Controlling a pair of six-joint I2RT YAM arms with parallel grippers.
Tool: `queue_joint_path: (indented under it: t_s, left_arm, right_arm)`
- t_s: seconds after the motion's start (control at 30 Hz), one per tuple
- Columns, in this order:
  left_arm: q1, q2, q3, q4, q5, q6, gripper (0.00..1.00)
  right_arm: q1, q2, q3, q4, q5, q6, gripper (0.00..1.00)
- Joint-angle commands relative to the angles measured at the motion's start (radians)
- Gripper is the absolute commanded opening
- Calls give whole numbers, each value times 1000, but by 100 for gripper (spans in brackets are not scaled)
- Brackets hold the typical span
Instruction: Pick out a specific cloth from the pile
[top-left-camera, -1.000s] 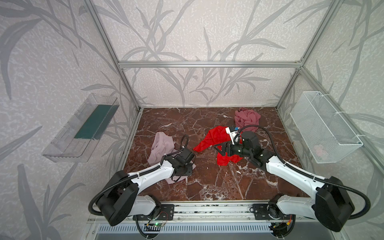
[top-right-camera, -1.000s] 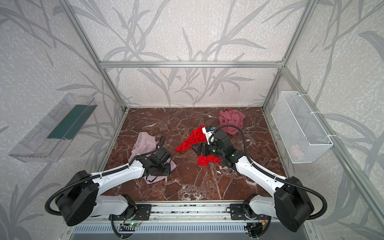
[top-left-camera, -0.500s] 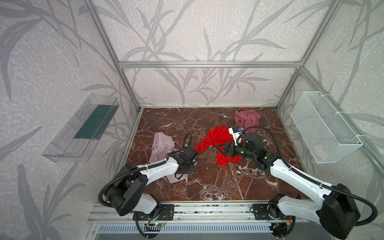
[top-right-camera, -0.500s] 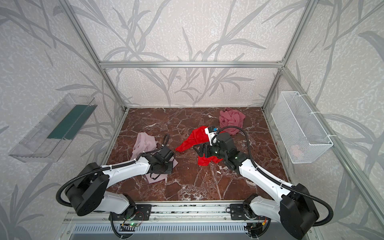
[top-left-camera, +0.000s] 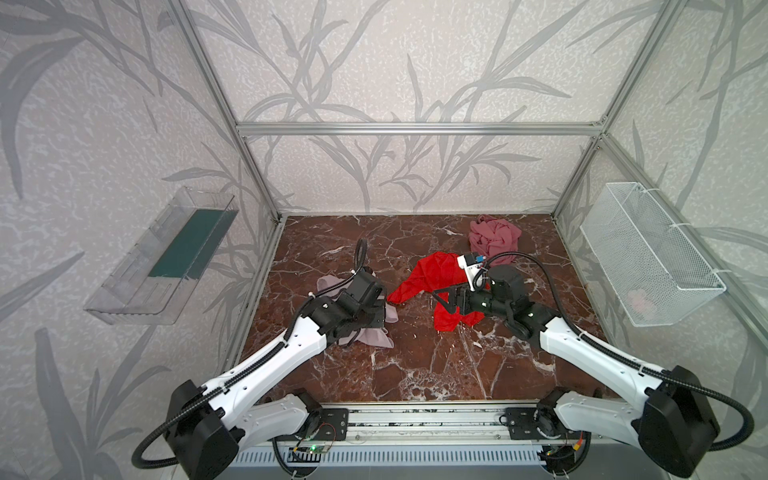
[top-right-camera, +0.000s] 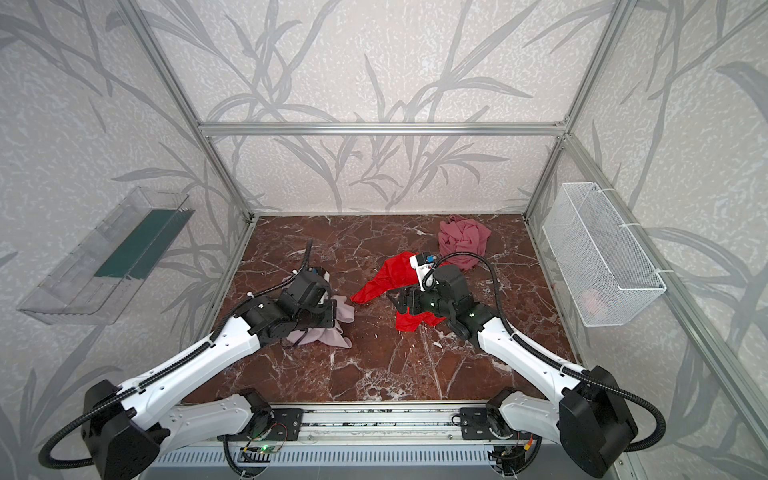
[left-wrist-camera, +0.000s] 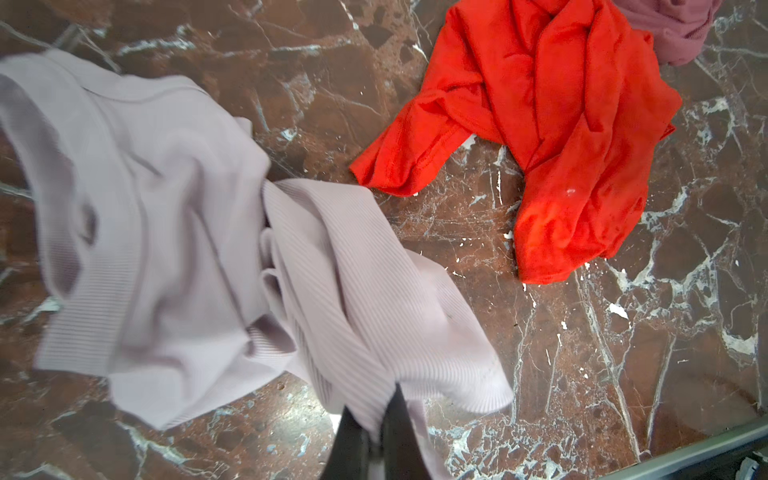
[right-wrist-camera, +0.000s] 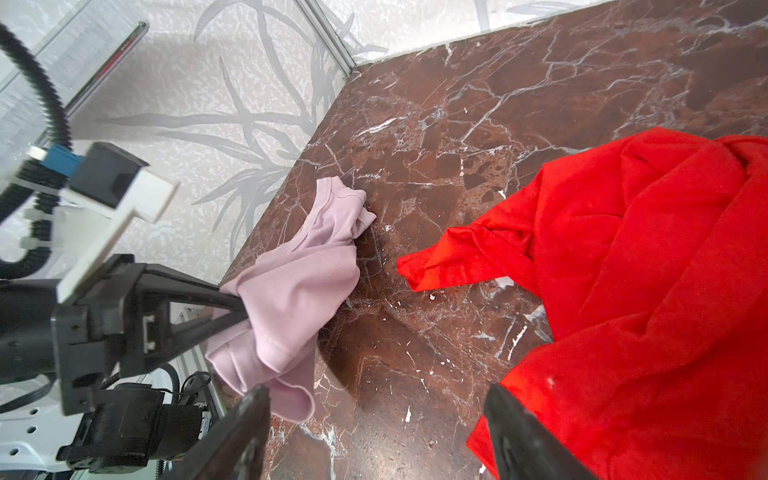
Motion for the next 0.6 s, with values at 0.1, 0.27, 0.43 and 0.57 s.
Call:
queue_joint_path:
  t_s: [0.1,0.27,0.43,0.57]
  left_arm:
    - [31,-64,97,-165,-129,40,0]
    - [94,-94,138,-181,-110,58,0]
    - [145,-112,163,-181,-91,72,0]
    - [178,-122,182,-189,-99,96,0]
  right_arm:
    - [-4,14,41,2,-19,-12,80]
    - [-6,30,52,0,-29,-11,80]
    - [-6,47,57,10,-32,-8,80]
    - [-5,58,60,19,-41,-4,80]
